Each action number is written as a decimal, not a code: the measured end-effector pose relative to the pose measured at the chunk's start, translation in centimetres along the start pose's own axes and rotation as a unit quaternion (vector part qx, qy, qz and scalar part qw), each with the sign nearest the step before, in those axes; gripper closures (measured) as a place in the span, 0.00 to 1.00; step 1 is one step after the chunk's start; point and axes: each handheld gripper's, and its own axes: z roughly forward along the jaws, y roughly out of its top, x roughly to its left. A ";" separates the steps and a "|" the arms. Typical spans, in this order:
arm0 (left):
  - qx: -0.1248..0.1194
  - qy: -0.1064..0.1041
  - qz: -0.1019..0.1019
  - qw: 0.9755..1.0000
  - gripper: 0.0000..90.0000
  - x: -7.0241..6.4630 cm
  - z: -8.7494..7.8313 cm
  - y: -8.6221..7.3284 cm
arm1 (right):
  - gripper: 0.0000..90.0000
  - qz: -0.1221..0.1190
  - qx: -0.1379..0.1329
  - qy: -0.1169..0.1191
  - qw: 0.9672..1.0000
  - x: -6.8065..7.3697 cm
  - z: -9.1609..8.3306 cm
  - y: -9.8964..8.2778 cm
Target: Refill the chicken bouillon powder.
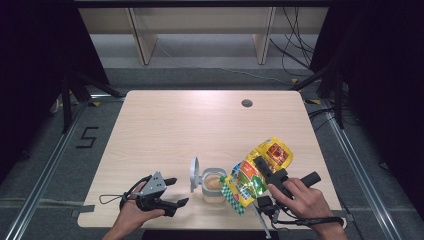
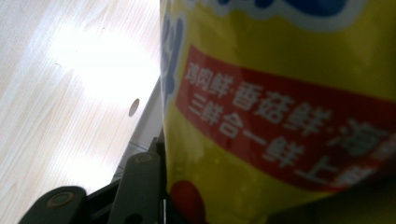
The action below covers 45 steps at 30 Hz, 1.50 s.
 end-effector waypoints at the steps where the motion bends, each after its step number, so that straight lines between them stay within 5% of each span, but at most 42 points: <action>1: -0.004 -0.005 -0.004 1.000 0.23 0.0 0.0 0.0 | 0.67 0.000 -0.001 0.008 1.000 0.0 -0.1 0.1; 4: -0.003 -0.006 0.009 1.000 0.23 0.1 0.0 0.1 | 0.67 -0.002 0.000 0.003 1.000 -0.1 0.0 0.0; 10: -0.003 -0.001 0.000 1.000 0.23 0.0 0.0 0.0 | 0.67 0.003 -0.002 0.007 1.000 0.1 0.2 -0.3; 17: -0.002 -0.006 0.009 1.000 0.23 0.2 0.0 0.1 | 0.67 0.033 -0.016 0.029 0.999 0.4 0.4 -0.8; 19: -0.002 -0.006 0.009 1.000 0.23 0.2 0.0 0.1 | 0.67 0.066 -0.015 0.030 0.997 0.8 0.5 -1.1; 20: -0.002 -0.006 0.009 1.000 0.23 0.1 0.0 0.1 | 0.67 0.048 -0.017 0.032 0.998 0.6 0.5 -1.1; 21: -0.003 -0.006 0.009 1.000 0.23 0.1 0.0 0.1 | 0.67 0.066 -0.013 0.033 0.997 1.0 0.5 -1.2; 24: -0.004 -0.005 0.008 1.000 0.23 0.2 0.0 0.0 | 0.67 0.064 -0.021 0.035 0.997 1.0 0.6 -1.1; 26: -0.006 -0.007 0.008 1.000 0.23 0.2 0.0 0.0 | 0.67 0.095 -0.013 0.049 0.994 1.4 0.5 -1.0; 28: -0.005 -0.004 0.012 1.000 0.23 0.2 0.0 0.0 | 0.67 0.090 -0.031 0.041 0.995 1.3 0.7 -1.0; 30: -0.010 -0.006 0.007 1.000 0.23 0.1 0.0 0.0 | 0.67 0.121 -0.024 0.061 0.991 1.6 0.6 -1.1; 31: 0.002 -0.003 0.019 1.000 0.23 0.3 -0.1 0.1 | 0.67 0.104 -0.032 0.056 0.992 1.4 0.7 -1.2; 32: -0.006 -0.004 0.011 1.000 0.23 0.2 0.0 0.0 | 0.67 0.099 -0.032 0.053 0.993 1.4 0.7 -1.2; 36: -0.004 -0.006 0.010 1.000 0.23 0.2 0.0 0.0 | 0.67 0.150 -0.030 0.075 0.985 1.9 0.8 -1.5; 40: -0.006 -0.005 0.009 1.000 0.23 0.2 0.0 0.0 | 0.67 0.146 -0.038 0.079 0.985 2.0 1.0 -1.6; 41: -0.007 -0.005 0.010 1.000 0.23 0.2 0.0 0.0 | 0.67 0.170 -0.030 0.090 0.981 2.4 0.9 -1.6; 42: -0.005 -0.004 0.012 1.000 0.23 0.2 -0.1 0.0 | 0.67 0.155 -0.035 0.083 0.984 2.1 1.0 -1.7; 44: -0.005 -0.004 0.013 1.000 0.23 0.2 0.0 0.0 | 0.67 0.186 -0.028 0.095 0.978 2.4 0.9 -1.8; 45: -0.002 -0.007 0.009 1.000 0.23 0.2 0.0 0.0 | 0.67 0.164 -0.038 0.087 0.982 2.1 1.1 -2.0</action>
